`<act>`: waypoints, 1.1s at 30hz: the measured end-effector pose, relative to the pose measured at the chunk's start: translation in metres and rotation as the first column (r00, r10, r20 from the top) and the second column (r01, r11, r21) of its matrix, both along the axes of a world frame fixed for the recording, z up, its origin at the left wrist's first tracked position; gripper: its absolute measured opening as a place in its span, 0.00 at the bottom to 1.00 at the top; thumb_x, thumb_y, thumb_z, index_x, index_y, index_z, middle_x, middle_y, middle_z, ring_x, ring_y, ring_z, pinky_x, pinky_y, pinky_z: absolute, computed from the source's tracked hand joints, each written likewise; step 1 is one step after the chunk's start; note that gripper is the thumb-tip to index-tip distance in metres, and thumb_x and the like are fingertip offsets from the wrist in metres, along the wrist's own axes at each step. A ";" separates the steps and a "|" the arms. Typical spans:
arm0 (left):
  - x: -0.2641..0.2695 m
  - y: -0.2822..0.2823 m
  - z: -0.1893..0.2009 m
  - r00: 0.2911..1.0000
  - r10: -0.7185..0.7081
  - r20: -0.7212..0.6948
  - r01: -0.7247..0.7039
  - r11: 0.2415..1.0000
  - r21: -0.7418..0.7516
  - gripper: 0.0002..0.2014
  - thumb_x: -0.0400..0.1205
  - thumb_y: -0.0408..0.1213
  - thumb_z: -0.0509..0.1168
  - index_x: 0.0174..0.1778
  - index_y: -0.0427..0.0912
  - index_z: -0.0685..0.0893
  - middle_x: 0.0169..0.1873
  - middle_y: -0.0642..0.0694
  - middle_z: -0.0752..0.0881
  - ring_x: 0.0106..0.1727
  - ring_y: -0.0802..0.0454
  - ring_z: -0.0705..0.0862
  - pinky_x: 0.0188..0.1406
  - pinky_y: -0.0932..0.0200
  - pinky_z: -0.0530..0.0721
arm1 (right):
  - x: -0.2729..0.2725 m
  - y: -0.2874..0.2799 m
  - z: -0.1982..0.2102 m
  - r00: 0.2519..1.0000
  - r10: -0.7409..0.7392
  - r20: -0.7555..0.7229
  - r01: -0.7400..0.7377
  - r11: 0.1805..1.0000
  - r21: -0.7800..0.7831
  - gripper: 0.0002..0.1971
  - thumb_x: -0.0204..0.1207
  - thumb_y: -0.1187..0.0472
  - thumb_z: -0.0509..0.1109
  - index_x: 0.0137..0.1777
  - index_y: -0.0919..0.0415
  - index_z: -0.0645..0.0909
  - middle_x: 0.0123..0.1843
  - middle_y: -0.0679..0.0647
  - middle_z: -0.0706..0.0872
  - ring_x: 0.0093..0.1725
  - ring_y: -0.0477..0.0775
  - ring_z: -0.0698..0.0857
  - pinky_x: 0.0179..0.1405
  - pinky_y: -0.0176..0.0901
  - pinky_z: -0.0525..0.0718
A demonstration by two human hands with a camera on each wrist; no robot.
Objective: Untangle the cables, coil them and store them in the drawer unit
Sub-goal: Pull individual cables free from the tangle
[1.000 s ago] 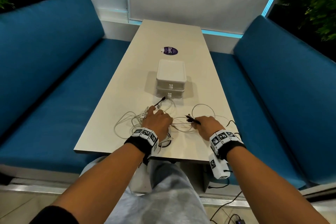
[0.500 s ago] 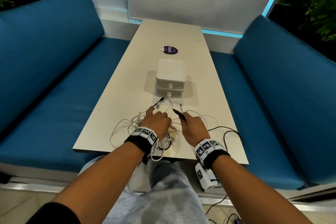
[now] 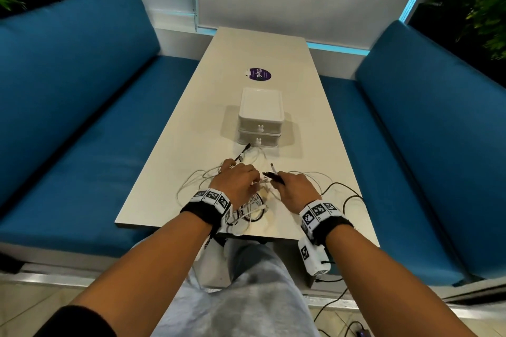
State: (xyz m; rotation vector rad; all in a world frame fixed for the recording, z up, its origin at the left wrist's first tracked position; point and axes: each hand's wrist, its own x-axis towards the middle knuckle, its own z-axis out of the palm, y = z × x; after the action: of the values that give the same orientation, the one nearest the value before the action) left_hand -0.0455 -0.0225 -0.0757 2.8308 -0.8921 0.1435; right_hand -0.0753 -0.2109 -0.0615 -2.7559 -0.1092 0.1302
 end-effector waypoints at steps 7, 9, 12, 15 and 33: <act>-0.003 0.007 0.002 0.989 0.089 -0.117 -0.099 0.992 -0.084 0.09 0.84 0.51 0.63 0.53 0.50 0.77 0.58 0.56 0.76 0.56 0.44 0.72 0.55 0.49 0.76 | 0.006 -0.017 0.005 0.995 -0.086 -0.043 0.087 0.996 0.022 0.14 0.85 0.51 0.61 0.52 0.62 0.80 0.50 0.66 0.87 0.50 0.68 0.83 0.37 0.46 0.70; -0.001 0.007 0.007 0.997 0.046 -0.056 -0.048 0.998 -0.036 0.07 0.85 0.48 0.62 0.49 0.49 0.80 0.53 0.55 0.79 0.56 0.47 0.76 0.63 0.51 0.66 | 0.006 -0.017 0.005 0.995 -0.086 -0.045 0.087 0.995 0.037 0.14 0.85 0.51 0.61 0.52 0.61 0.81 0.49 0.65 0.87 0.49 0.68 0.84 0.37 0.46 0.70; 0.003 0.014 0.011 1.000 0.013 -0.017 -0.013 0.999 0.041 0.04 0.83 0.45 0.62 0.48 0.52 0.81 0.52 0.56 0.82 0.60 0.51 0.77 0.67 0.46 0.60 | 0.007 -0.020 0.004 0.989 -0.127 -0.072 0.130 0.990 0.047 0.14 0.85 0.51 0.61 0.55 0.61 0.82 0.51 0.64 0.87 0.49 0.67 0.84 0.38 0.46 0.73; 0.007 0.022 0.013 1.000 0.006 -0.018 -0.003 0.987 0.163 0.05 0.80 0.40 0.64 0.51 0.52 0.81 0.53 0.56 0.84 0.63 0.51 0.77 0.71 0.42 0.54 | 0.007 -0.021 0.004 0.982 -0.171 -0.085 0.175 0.984 0.040 0.16 0.86 0.51 0.60 0.60 0.62 0.82 0.54 0.65 0.87 0.52 0.68 0.84 0.41 0.46 0.75; -0.005 -0.032 0.022 0.963 0.260 -0.073 -0.251 0.961 0.120 0.06 0.80 0.47 0.61 0.43 0.52 0.80 0.42 0.53 0.84 0.56 0.47 0.82 0.72 0.36 0.54 | 0.000 0.000 0.024 0.997 -0.070 -0.022 0.073 0.978 0.198 0.13 0.85 0.55 0.61 0.53 0.63 0.83 0.48 0.62 0.88 0.49 0.66 0.84 0.45 0.50 0.79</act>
State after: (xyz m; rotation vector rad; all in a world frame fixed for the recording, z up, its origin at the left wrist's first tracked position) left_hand -0.0502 -0.0547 -0.0537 3.0177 -0.5278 0.0008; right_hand -0.0753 -0.2113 -0.0374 -2.5552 -0.0179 0.1146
